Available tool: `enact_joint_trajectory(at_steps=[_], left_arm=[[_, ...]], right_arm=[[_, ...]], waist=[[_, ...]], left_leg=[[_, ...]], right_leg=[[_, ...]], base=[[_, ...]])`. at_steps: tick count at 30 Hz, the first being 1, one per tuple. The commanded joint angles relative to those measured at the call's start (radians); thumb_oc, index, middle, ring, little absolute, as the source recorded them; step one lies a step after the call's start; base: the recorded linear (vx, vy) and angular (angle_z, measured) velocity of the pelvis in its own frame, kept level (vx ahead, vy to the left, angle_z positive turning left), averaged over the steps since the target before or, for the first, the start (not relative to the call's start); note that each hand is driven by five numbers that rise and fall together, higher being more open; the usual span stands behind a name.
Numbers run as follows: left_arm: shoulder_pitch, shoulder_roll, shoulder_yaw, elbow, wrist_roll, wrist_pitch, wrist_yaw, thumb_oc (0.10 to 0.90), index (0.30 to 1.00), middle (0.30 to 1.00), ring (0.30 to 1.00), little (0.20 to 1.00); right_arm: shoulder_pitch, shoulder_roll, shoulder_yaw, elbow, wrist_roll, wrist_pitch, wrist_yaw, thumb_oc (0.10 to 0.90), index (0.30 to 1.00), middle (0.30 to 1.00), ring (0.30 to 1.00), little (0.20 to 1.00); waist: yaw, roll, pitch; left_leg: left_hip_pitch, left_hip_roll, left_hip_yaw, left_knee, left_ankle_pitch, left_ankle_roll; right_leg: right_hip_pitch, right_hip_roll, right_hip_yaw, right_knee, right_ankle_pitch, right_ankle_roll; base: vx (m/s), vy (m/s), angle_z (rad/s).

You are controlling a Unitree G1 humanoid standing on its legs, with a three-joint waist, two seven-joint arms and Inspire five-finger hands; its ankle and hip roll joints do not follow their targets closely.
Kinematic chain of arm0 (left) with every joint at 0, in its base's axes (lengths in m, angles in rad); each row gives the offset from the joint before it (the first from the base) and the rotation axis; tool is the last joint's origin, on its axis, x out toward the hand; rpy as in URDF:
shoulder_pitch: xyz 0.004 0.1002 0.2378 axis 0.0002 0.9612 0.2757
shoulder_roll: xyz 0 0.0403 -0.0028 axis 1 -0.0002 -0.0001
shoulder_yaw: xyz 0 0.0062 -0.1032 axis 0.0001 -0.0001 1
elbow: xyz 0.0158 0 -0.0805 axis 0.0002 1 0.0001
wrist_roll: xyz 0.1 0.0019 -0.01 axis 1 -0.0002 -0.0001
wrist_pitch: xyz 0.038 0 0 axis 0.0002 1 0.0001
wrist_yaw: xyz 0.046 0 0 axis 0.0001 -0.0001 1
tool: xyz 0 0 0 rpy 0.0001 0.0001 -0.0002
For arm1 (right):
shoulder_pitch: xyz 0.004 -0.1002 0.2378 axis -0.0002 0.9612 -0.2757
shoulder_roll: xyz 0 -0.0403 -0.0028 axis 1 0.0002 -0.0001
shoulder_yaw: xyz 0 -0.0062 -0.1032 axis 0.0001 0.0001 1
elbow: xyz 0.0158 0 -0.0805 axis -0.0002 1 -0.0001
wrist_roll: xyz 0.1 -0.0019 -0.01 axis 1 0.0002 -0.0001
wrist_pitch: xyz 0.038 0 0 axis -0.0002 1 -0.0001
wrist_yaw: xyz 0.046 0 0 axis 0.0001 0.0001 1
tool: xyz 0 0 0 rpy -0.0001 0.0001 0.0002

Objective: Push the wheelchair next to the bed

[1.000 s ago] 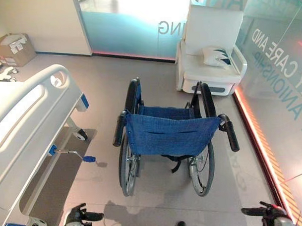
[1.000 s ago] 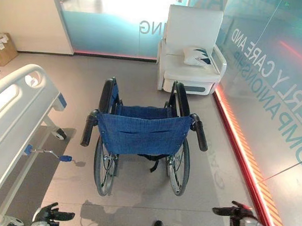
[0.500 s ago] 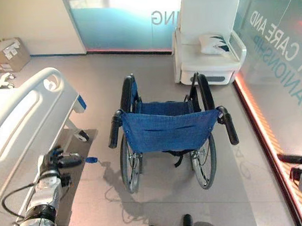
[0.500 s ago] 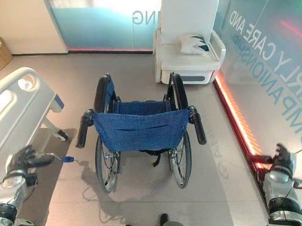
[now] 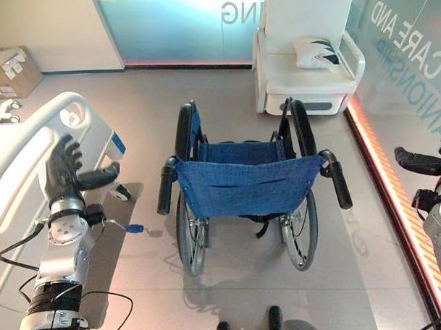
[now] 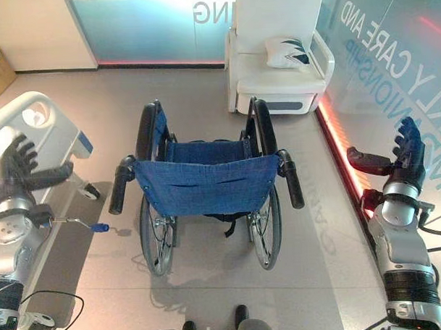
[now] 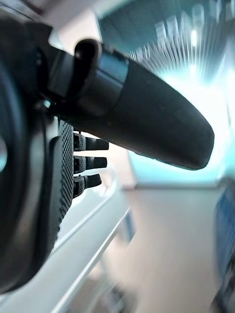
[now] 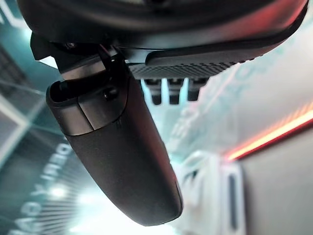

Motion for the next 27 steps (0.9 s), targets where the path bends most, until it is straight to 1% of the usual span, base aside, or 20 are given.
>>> enact_joint_trajectory(at_steps=[1, 2, 3, 5, 6, 11, 13, 18, 22, 23, 27], left_arm=[[-0.044, 0.019, 0.028, -0.104, -0.055, -0.166, -0.087, 0.8, 0.9, 0.9, 0.9, 0.9], [-0.028, -0.006, 0.029, -0.141, -0.055, -0.173, -0.108, 0.8, 0.9, 0.9, 0.9, 0.9], [-0.023, -0.011, 0.029, -0.149, -0.056, -0.175, -0.113, 0.8, 0.9, 0.9, 0.9, 0.9], [-0.003, -0.027, 0.031, -0.179, -0.074, -0.174, -0.14, 0.8, 0.9, 0.9, 0.9, 0.9], [0.001, -0.032, 0.031, -0.186, -0.079, -0.174, -0.148, 0.8, 0.9, 0.9, 0.9, 0.9], [0.04, -0.051, 0.033, -0.224, -0.065, -0.155, -0.164, 0.8, 0.9, 0.9, 0.9, 0.9], [0.05, -0.055, 0.029, -0.223, -0.063, -0.153, -0.17, 0.8, 0.9, 0.9, 0.9, 0.9], [0.053, -0.062, 0.013, -0.225, -0.103, -0.136, -0.204, 0.8, 0.9, 0.9, 0.9, 0.9], [0.055, -0.071, -0.005, -0.249, -0.141, -0.109, -0.224, 0.8, 0.9, 0.9, 0.9, 0.9], [0.056, -0.075, -0.012, -0.266, -0.151, -0.097, -0.239, 0.8, 0.9, 0.9, 0.9, 0.9], [0.057, -0.074, -0.029, -0.3, -0.141, -0.089, -0.237, 0.8, 0.9, 0.9, 0.9, 0.9]], right_arm=[[-0.056, -0.011, -0.06, -0.089, 0.071, -0.149, 0.08, 0.8, 0.9, 0.9, 0.9, 0.9], [-0.045, 0.022, -0.054, -0.129, 0.1, -0.142, 0.116, 0.8, 0.9, 0.9, 0.9, 0.9], [-0.041, 0.032, -0.052, -0.139, 0.104, -0.14, 0.124, 0.8, 0.9, 0.9, 0.9, 0.9], [-0.022, 0.064, -0.044, -0.17, 0.142, -0.125, 0.177, 0.8, 0.9, 0.9, 0.9, 0.9], [-0.015, 0.075, -0.037, -0.178, 0.152, -0.121, 0.199, 0.8, 0.9, 0.9, 0.9, 0.9], [0.031, 0.125, -0.004, -0.248, 0.244, -0.053, 0.313, 0.8, 0.9, 0.9, 0.9, 0.9], [0.039, 0.133, 0.007, -0.275, 0.269, -0.031, 0.345, 0.8, 0.9, 0.9, 0.9, 0.9], [0.039, 0.126, 0.036, -0.311, 0.256, 0.002, 0.364, 0.8, 0.9, 0.9, 0.9, 0.9], [0.044, 0.113, 0.062, -0.334, 0.197, 0.017, 0.365, 0.8, 0.9, 0.9, 0.9, 0.9], [0.047, 0.101, 0.076, -0.344, 0.188, 0.033, 0.378, 0.8, 0.9, 0.9, 0.9, 0.9], [0.046, 0.09, 0.114, -0.352, 0.164, 0.054, 0.389, 0.8, 0.9, 0.9, 0.9, 0.9]], waist=[[-0.009, -0.01, -0.082], [-0.008, -0.013, -0.082], [-0.009, -0.013, -0.082], [-0.009, -0.016, -0.086], [-0.01, -0.016, -0.085], [-0.012, -0.024, -0.085], [-0.011, -0.028, -0.085], [-0.01, -0.031, -0.083], [-0.008, -0.033, -0.081], [-0.006, -0.034, -0.079], [0.002, -0.035, -0.075]], left_leg=[[-0.035, -0.05, 0.003, 0.004, -0.024, 0.012], [-0.034, -0.049, 0.003, 0.004, -0.024, 0.013], [-0.034, -0.049, 0.004, 0.004, -0.024, 0.014], [-0.035, -0.049, 0.005, 0.004, -0.025, 0.015], [-0.035, -0.049, 0.006, 0.004, -0.024, 0.015], [-0.038, -0.048, 0.012, 0.004, -0.02, 0.017], [-0.039, -0.047, 0.015, 0.004, -0.019, 0.017], [-0.041, -0.046, 0.02, 0.004, -0.017, 0.015], [-0.045, -0.047, 0.02, 0.004, -0.014, 0.015], [-0.046, -0.046, 0.019, 0.004, -0.012, 0.015], [-0.05, -0.047, 0.016, 0.004, -0.008, 0.015]], right_leg=[[0.035, 0.0, -0.025, 0.011, -0.009, 0.024], [0.035, -0.001, -0.024, 0.011, -0.01, 0.024], [0.034, -0.001, -0.024, 0.011, -0.01, 0.024], [0.033, -0.002, -0.024, 0.012, -0.01, 0.025], [0.032, -0.002, -0.024, 0.011, -0.009, 0.026], [0.025, -0.007, -0.023, 0.012, -0.003, 0.031], [0.021, -0.008, -0.023, 0.012, 0.0, 0.034], [0.017, -0.009, -0.025, 0.012, 0.004, 0.037], [0.013, -0.01, -0.024, 0.012, 0.005, 0.038], [0.013, -0.009, -0.026, 0.012, 0.006, 0.038], [0.013, -0.011, -0.032, 0.013, 0.005, 0.039]], base=[[0.0, 0.0, 0.0], [0.0, 0.0, 0.0], [0.0, 0.0, 0.0], [0.0, 0.0, 0.0], [0.0, 0.0, 0.0], [0.0, 0.0, 0.0], [0.0, 0.0, 0.0], [0.0, 0.0, 0.0], [0.0, 0.0, 0.0], [0.0, 0.0, 0.0], [0.0, 0.0, 0.0]])
